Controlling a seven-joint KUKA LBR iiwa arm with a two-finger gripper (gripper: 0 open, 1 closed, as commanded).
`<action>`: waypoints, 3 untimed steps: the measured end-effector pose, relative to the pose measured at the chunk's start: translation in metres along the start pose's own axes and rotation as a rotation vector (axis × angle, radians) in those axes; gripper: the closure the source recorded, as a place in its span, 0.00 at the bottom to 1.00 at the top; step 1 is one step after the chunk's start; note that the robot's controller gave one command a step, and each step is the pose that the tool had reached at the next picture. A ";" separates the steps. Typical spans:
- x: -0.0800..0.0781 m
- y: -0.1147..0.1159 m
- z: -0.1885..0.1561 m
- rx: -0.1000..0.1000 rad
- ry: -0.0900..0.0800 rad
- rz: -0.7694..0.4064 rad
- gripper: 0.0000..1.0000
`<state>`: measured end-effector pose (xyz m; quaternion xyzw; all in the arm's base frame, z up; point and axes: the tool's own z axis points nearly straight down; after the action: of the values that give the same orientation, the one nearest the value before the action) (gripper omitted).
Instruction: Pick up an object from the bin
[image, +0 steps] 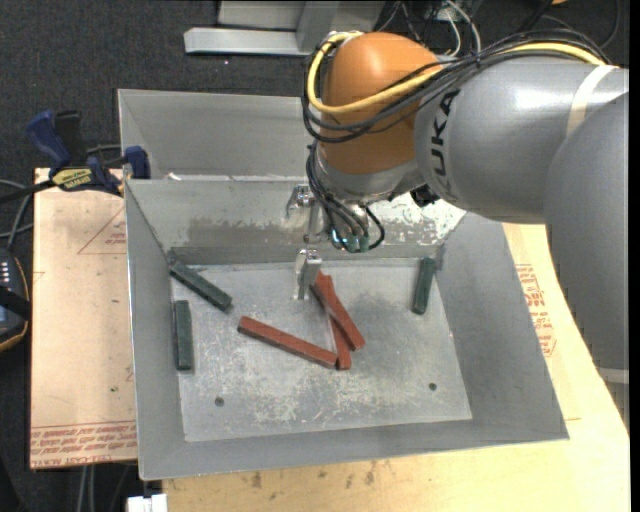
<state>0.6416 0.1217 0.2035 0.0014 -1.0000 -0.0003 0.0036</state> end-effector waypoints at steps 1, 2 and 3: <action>-0.002 -0.001 -0.005 -0.001 -0.008 0.002 0.00; 0.032 -0.002 0.069 -0.001 -0.011 0.038 0.00; 0.049 -0.005 0.091 0.000 -0.003 0.054 0.00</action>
Offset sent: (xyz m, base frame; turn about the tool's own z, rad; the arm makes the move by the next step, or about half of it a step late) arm -0.0617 -0.0044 -0.1335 0.0708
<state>0.5922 0.1169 0.1131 -0.0256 -0.9997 -0.0003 0.0022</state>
